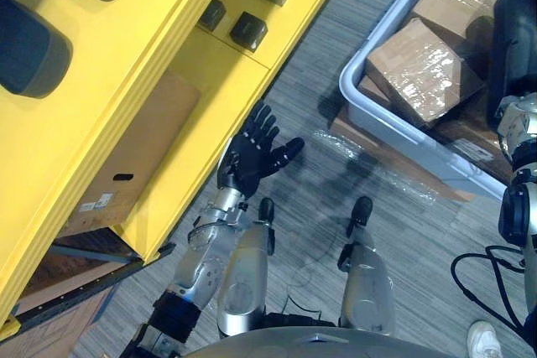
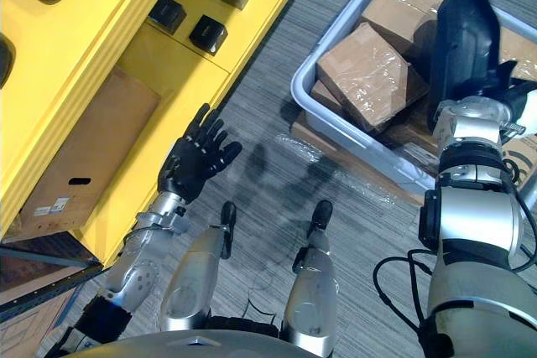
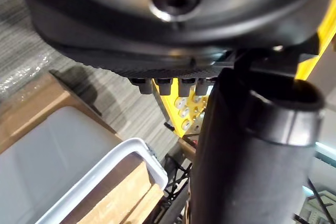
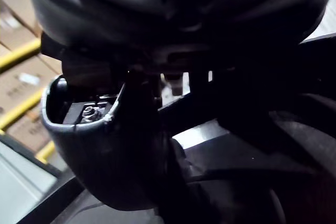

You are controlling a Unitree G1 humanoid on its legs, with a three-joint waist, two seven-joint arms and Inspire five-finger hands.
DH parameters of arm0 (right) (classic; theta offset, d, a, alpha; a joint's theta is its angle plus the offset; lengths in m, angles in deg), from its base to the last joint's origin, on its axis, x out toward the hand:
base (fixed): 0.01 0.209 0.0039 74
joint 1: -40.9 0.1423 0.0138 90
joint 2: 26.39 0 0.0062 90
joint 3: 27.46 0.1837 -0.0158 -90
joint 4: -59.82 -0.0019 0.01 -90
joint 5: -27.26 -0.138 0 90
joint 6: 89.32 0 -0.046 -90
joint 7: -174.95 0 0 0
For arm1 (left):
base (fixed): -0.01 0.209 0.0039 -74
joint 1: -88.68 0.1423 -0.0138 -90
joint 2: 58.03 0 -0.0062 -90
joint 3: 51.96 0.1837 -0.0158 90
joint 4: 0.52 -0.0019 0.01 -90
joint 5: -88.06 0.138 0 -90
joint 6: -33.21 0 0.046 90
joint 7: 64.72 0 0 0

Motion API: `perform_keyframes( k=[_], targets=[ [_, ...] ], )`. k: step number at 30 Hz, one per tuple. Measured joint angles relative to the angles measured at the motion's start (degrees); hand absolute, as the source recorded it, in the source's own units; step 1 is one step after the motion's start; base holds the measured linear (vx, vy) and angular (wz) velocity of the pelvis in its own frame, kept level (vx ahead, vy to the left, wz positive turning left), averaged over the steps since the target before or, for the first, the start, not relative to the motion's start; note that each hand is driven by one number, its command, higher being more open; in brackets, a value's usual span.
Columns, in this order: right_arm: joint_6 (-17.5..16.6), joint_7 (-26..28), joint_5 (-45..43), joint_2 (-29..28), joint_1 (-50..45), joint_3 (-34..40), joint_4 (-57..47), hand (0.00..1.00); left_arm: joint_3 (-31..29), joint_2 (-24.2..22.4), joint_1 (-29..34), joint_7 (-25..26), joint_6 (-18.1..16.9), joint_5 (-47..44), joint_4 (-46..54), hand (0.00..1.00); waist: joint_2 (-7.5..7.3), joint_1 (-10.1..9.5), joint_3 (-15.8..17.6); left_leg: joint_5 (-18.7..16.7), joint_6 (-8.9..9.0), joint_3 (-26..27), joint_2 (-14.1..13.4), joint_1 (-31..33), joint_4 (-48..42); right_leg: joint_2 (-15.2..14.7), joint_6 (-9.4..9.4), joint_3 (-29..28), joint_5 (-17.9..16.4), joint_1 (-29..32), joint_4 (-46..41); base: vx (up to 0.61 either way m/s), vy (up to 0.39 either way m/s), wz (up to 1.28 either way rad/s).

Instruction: Walk over and take three plastic housings, then place them on the shelf

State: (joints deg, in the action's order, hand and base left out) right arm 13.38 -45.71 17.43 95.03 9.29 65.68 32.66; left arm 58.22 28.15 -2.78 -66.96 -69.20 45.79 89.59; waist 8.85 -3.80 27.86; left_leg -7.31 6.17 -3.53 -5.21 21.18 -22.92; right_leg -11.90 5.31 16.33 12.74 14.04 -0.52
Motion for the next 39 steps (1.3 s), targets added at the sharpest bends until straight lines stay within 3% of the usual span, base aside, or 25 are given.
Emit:
perform_keyframes(
  k=[6, 9, 10, 13, 16, 19, 23, 29, 33, 39],
  targets=[
    [-8.71, -4.31, 8.33, 1.94, -8.17, 1.17, -19.52, 0.0, -3.15, 2.71, 1.85, -2.33, 0.93, 0.17, 5.5, 1.0, -2.0, 1.69, 0.18, 0.44, 0.83, 0.33, -1.27, -5.7, 3.12, 1.56, 0.26, 0.1, 0.23, -5.33, 3.04, 0.03, -0.015, -0.03],
    [-11.87, -4.81, 12.78, 0.43, -15.33, 1.93, -29.34, 0.0, -3.51, 2.98, 1.01, -3.99, 2.77, 2.98, 8.52, 1.0, -4.61, 1.94, -2.71, 1.08, 1.49, 0.84, -1.96, -8.03, 6.16, 2.31, 0.03, 0.03, 0.07, -6.42, 4.17, 0.09, -0.031, -0.09],
    [-13.12, -4.79, 15.26, -2.16, -18.48, 2.48, -32.72, 0.0, -2.89, 3.07, 0.31, -4.91, 5.15, 2.99, 8.81, 1.0, -6.04, 2.32, -4.12, 1.35, 1.61, 1.72, -2.36, -10.17, 7.63, 2.65, -0.02, -0.49, 0.02, -7.78, 4.89, 0.13, -0.021, -0.21],
    [-14.82, -4.15, 19.17, -6.24, -24.96, 3.09, -38.15, 0.0, -0.04, 2.56, -1.78, -6.93, 10.88, 2.04, 8.58, 1.0, -7.84, 3.19, -7.96, 1.31, 1.68, 3.32, -2.85, -12.87, 9.97, 2.98, -0.05, -1.38, -0.54, -8.49, 4.91, 0.13, -0.003, -0.22],
    [-16.09, -2.66, 21.2, -9.69, -28.84, 3.08, -39.15, 0.0, 4.79, 1.33, -6.87, -8.49, 16.85, -2.81, 4.41, 1.0, -9.02, 4.18, -11.27, 1.27, 1.75, 5.44, -3.11, -16.63, 12.39, 3.1, 0.25, -2.78, -1.24, -9.98, 4.93, 0.09, 0.015, -0.27],
    [-17.88, -2.09, 22.98, -12.21, -32.19, 3.12, -41.43, 0.0, 7.43, -2.54, -11.49, -8.39, 20.29, -10.15, -2.54, 1.0, -9.37, 5.82, -14.04, 1.01, 2.01, 7.02, -3.45, -18.95, 13.73, 3.4, 0.37, -4.14, -1.82, -10.84, 4.94, 0.06, 0.009, -0.27],
    [-21.71, -2.09, 25.22, -14.68, -34.64, 3.8, -44.65, 0.0, 8.24, -5.9, -16.76, -5.31, 20.15, -15.84, -10.37, 1.0, -9.65, 7.47, -15.27, 0.81, 2.27, 9.02, -3.93, -21.17, 14.62, 3.99, 0.26, -5.83, -1.94, -11.22, 4.94, 0.02, 0.0, -0.27],
    [-25.97, -1.22, 25.26, -20.77, -38.79, 4.04, -50.68, 0.0, 8.22, -8.56, -18.75, -2.59, 15.49, -18.18, -16.21, 1.0, -10.48, 8.76, -17.2, 0.81, 2.39, 10.24, -4.26, -23.33, 15.23, 4.41, 0.22, -6.9, -1.94, -12.22, 4.95, -0.01, 0.0, -0.11],
    [-26.0, 1.71, 26.43, -23.7, -40.5, 0.57, -51.86, 0.0, 8.29, -10.1, -19.22, -3.05, 11.83, -22.31, -16.54, 1.0, -11.87, 8.65, -18.56, 0.81, 2.4, 10.69, -4.24, -23.63, 15.25, 4.34, 0.22, -7.12, -1.95, -12.32, 4.97, -0.03, 0.013, -0.04],
    [-26.0, 5.37, 29.79, -24.36, -41.93, -4.64, -51.86, 0.0, 8.57, -11.67, -21.59, -6.01, 5.91, -27.66, -16.43, 1.0, -12.29, 8.48, -18.98, 0.83, 2.38, 10.68, -4.05, -23.67, 15.17, 4.14, 0.22, -7.14, -1.94, -12.32, 4.97, -0.02, 0.008, 0.0]
  ],
)
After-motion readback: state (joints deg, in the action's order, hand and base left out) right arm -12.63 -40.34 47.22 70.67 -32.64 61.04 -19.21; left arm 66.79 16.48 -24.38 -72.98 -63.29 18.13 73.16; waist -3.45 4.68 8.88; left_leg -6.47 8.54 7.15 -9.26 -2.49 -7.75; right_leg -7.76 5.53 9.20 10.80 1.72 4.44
